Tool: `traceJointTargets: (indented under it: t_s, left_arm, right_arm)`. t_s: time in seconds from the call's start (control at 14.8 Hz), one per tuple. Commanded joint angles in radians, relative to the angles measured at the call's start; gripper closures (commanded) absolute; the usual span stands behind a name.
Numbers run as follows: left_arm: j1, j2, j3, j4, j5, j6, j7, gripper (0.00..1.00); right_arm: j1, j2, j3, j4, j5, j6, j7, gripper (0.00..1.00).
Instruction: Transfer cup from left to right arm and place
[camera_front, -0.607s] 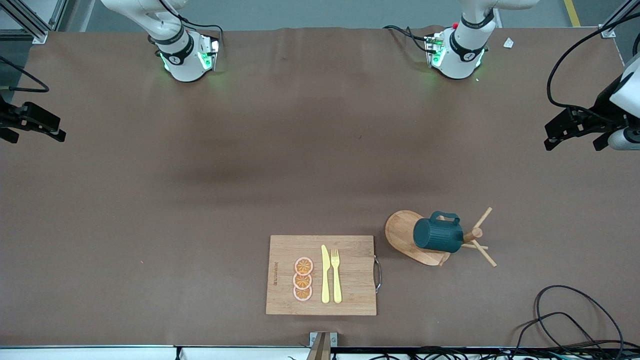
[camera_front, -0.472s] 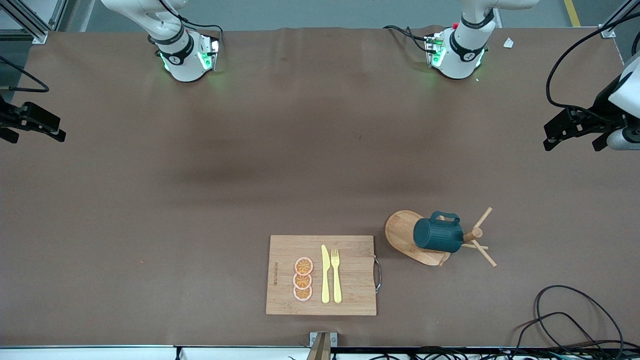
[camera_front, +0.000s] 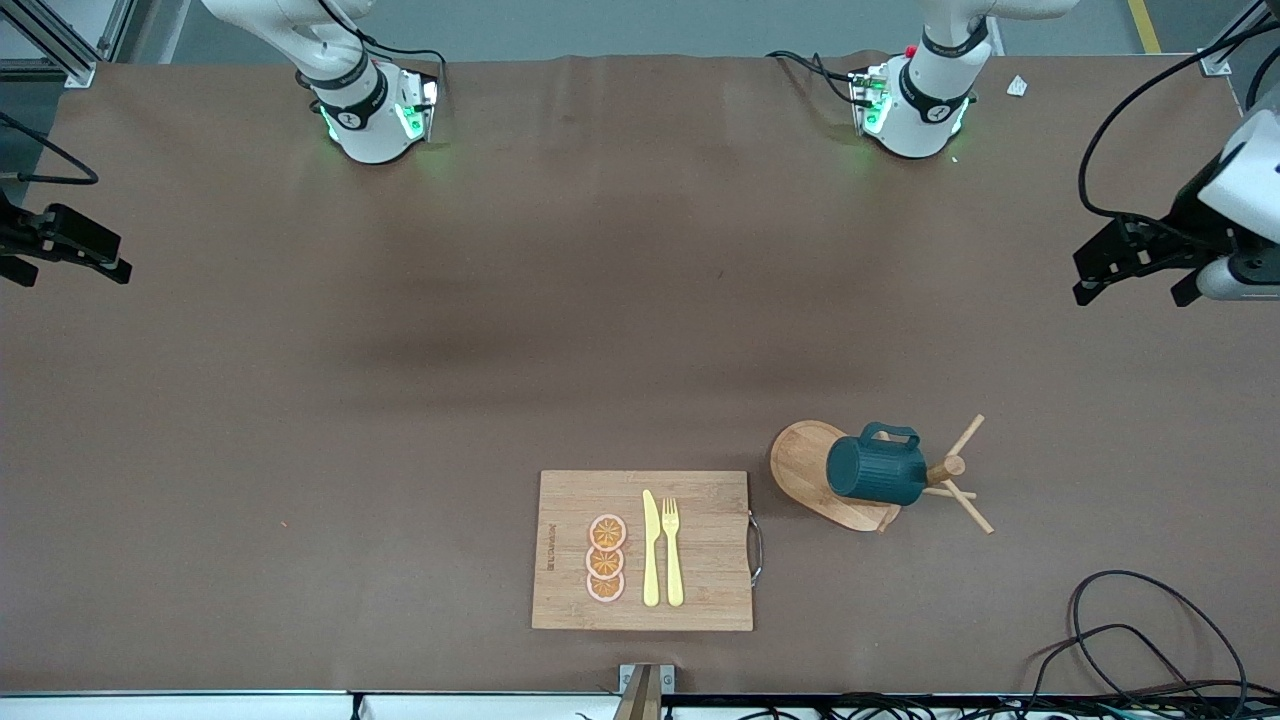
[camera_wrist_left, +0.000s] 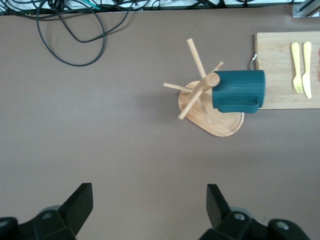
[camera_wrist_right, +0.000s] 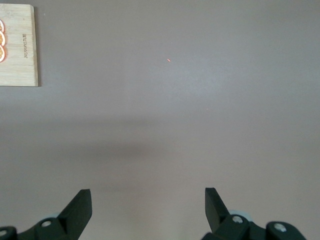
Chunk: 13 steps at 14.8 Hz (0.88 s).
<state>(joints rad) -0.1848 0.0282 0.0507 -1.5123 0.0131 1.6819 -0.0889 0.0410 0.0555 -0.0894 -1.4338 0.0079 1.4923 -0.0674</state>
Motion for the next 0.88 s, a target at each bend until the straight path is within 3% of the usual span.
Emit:
traceJointTargets:
  t_s: [0.0,0.54,0.81]
  left_arm:
    - [-0.002,0.015,-0.012,-0.009,-0.002,0.001,-0.061,0.04]
    - [-0.013,0.131,-0.031,-0.002,-0.189,0.018,-0.768,0.00]
    - [-0.039,0.212,-0.038,-0.003,-0.197,0.117,-1.070,0.00]
  right_arm:
    - [-0.015,-0.026,0.011,-0.019,0.011,-0.003,-0.009,0.00]
    - [-0.015,-0.025,0.011,-0.013,0.011,-0.003,-0.009,0.00]
    - [-0.016,-0.025,0.011,-0.013,0.011,-0.003,-0.009,0.00]
